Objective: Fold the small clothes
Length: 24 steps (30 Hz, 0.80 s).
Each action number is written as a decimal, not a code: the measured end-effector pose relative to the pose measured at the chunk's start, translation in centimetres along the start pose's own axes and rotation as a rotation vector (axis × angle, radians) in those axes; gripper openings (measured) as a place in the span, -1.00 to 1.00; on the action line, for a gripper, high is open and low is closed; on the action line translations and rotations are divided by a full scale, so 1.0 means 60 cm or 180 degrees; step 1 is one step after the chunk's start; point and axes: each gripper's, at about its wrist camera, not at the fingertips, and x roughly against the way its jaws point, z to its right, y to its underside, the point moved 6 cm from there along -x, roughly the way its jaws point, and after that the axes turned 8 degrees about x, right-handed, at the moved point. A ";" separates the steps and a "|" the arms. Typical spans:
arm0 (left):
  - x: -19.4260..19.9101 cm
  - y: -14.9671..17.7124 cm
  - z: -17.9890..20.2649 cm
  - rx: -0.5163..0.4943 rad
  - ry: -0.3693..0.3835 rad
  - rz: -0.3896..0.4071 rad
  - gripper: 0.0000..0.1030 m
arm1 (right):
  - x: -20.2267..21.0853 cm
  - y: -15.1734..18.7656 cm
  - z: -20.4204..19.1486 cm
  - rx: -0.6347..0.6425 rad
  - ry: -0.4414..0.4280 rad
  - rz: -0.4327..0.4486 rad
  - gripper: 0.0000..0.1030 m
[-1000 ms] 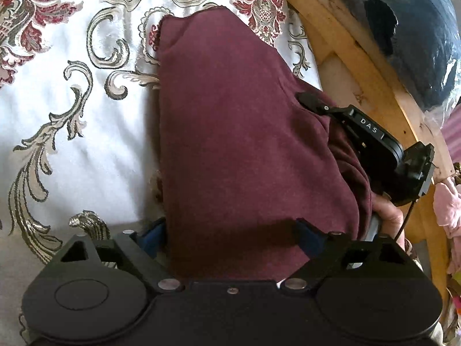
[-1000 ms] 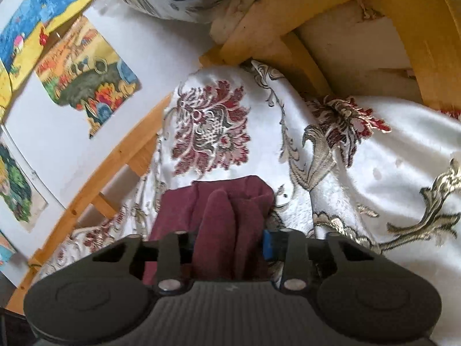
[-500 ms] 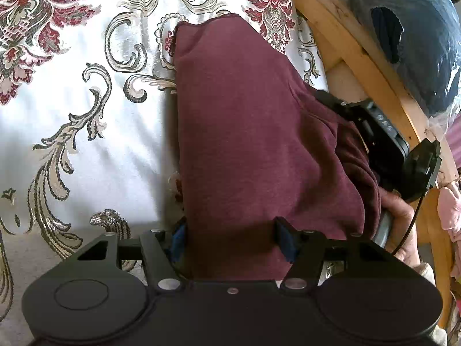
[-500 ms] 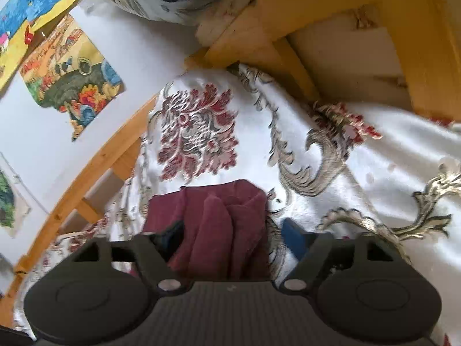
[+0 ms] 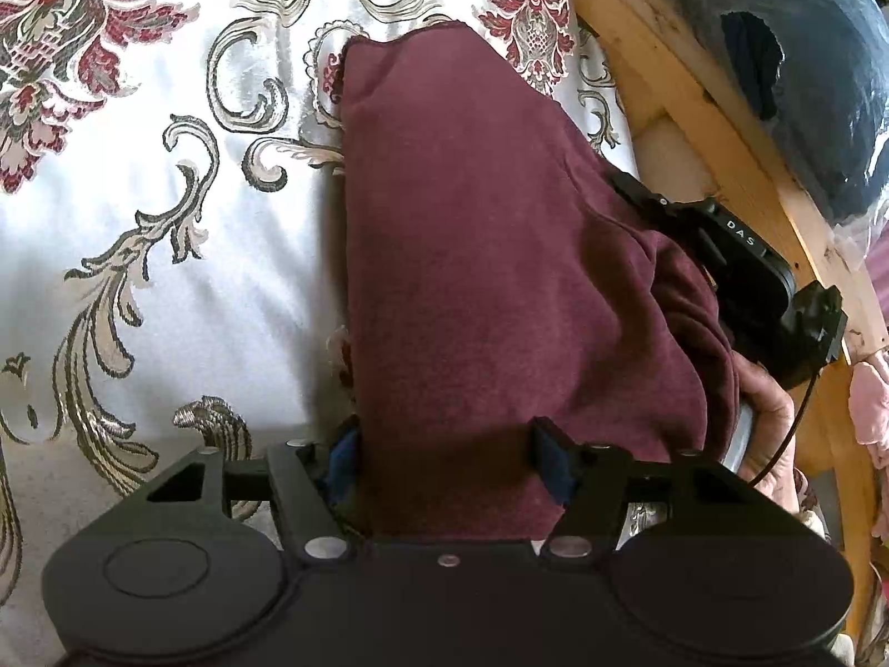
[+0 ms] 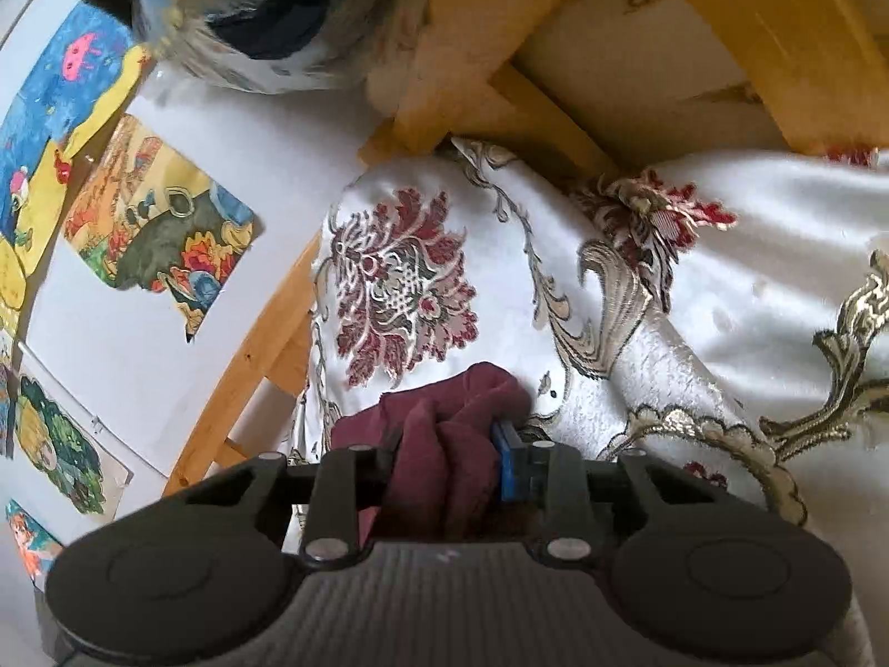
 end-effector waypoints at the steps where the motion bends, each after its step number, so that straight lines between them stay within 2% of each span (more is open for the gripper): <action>1: 0.001 0.001 -0.002 0.0009 0.0013 -0.0003 0.30 | 0.002 -0.001 -0.007 0.0087 0.0011 0.0012 -0.43; 6: 0.002 0.001 -0.008 0.0048 0.0074 -0.0029 0.30 | 0.005 -0.006 -0.049 0.0679 0.0244 0.0039 -0.50; 8: 0.001 0.001 -0.008 0.0045 0.0083 -0.0029 0.30 | 0.005 -0.006 -0.058 0.0797 0.0295 0.0042 -0.51; 17: 0.002 0.001 0.000 -0.0014 0.0046 -0.0011 0.27 | 0.005 0.002 -0.053 0.0802 0.0400 0.0020 -0.51; 22: 0.018 0.000 0.031 -0.0347 -0.0108 0.0064 -0.09 | 0.015 0.005 -0.082 0.1046 0.0432 0.0071 -0.59; 24: 0.028 -0.001 0.045 -0.0499 -0.0175 0.0115 -0.14 | 0.022 0.006 -0.105 0.1213 0.0435 0.0124 -0.59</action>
